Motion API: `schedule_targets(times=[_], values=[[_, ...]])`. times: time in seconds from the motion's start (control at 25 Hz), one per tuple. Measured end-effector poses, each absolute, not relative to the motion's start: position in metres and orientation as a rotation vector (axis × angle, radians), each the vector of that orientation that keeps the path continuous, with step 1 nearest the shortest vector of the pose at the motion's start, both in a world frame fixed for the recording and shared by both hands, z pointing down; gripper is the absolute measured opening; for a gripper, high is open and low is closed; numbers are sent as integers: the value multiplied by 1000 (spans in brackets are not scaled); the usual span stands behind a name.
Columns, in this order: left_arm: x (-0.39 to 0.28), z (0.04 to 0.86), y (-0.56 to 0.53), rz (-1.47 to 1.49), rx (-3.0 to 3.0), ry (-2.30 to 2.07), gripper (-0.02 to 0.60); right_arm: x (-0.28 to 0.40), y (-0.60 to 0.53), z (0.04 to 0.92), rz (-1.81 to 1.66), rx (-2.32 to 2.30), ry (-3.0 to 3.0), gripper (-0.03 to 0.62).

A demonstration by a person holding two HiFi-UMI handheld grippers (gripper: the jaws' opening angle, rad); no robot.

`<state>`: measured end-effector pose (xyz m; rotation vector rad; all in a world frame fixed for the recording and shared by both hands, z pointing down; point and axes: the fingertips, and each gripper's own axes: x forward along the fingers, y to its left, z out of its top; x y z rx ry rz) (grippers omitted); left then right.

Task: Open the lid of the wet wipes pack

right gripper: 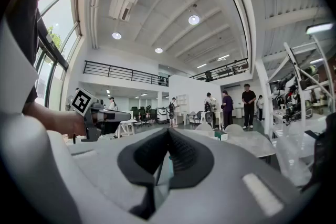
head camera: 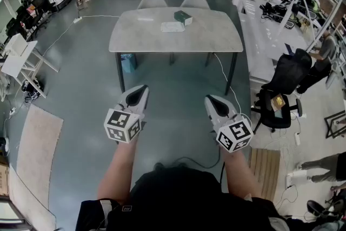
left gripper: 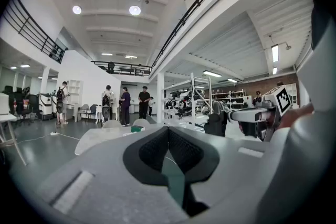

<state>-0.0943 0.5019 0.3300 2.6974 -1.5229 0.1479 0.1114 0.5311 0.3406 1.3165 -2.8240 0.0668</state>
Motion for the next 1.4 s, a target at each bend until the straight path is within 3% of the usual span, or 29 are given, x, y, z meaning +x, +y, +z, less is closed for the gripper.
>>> schedule_targets(times=[0.48, 1.04, 1.4], values=[[-93, 352, 522, 214, 2685, -1466, 10, 100, 540, 356, 190, 1319, -2852, 3], [-79, 371, 534, 182, 2608, -1521, 9, 133, 552, 377, 350, 1280, -2882, 3], [-65, 381, 484, 160, 2624, -1464, 9, 140, 504, 398, 469, 1285, -2814, 3]])
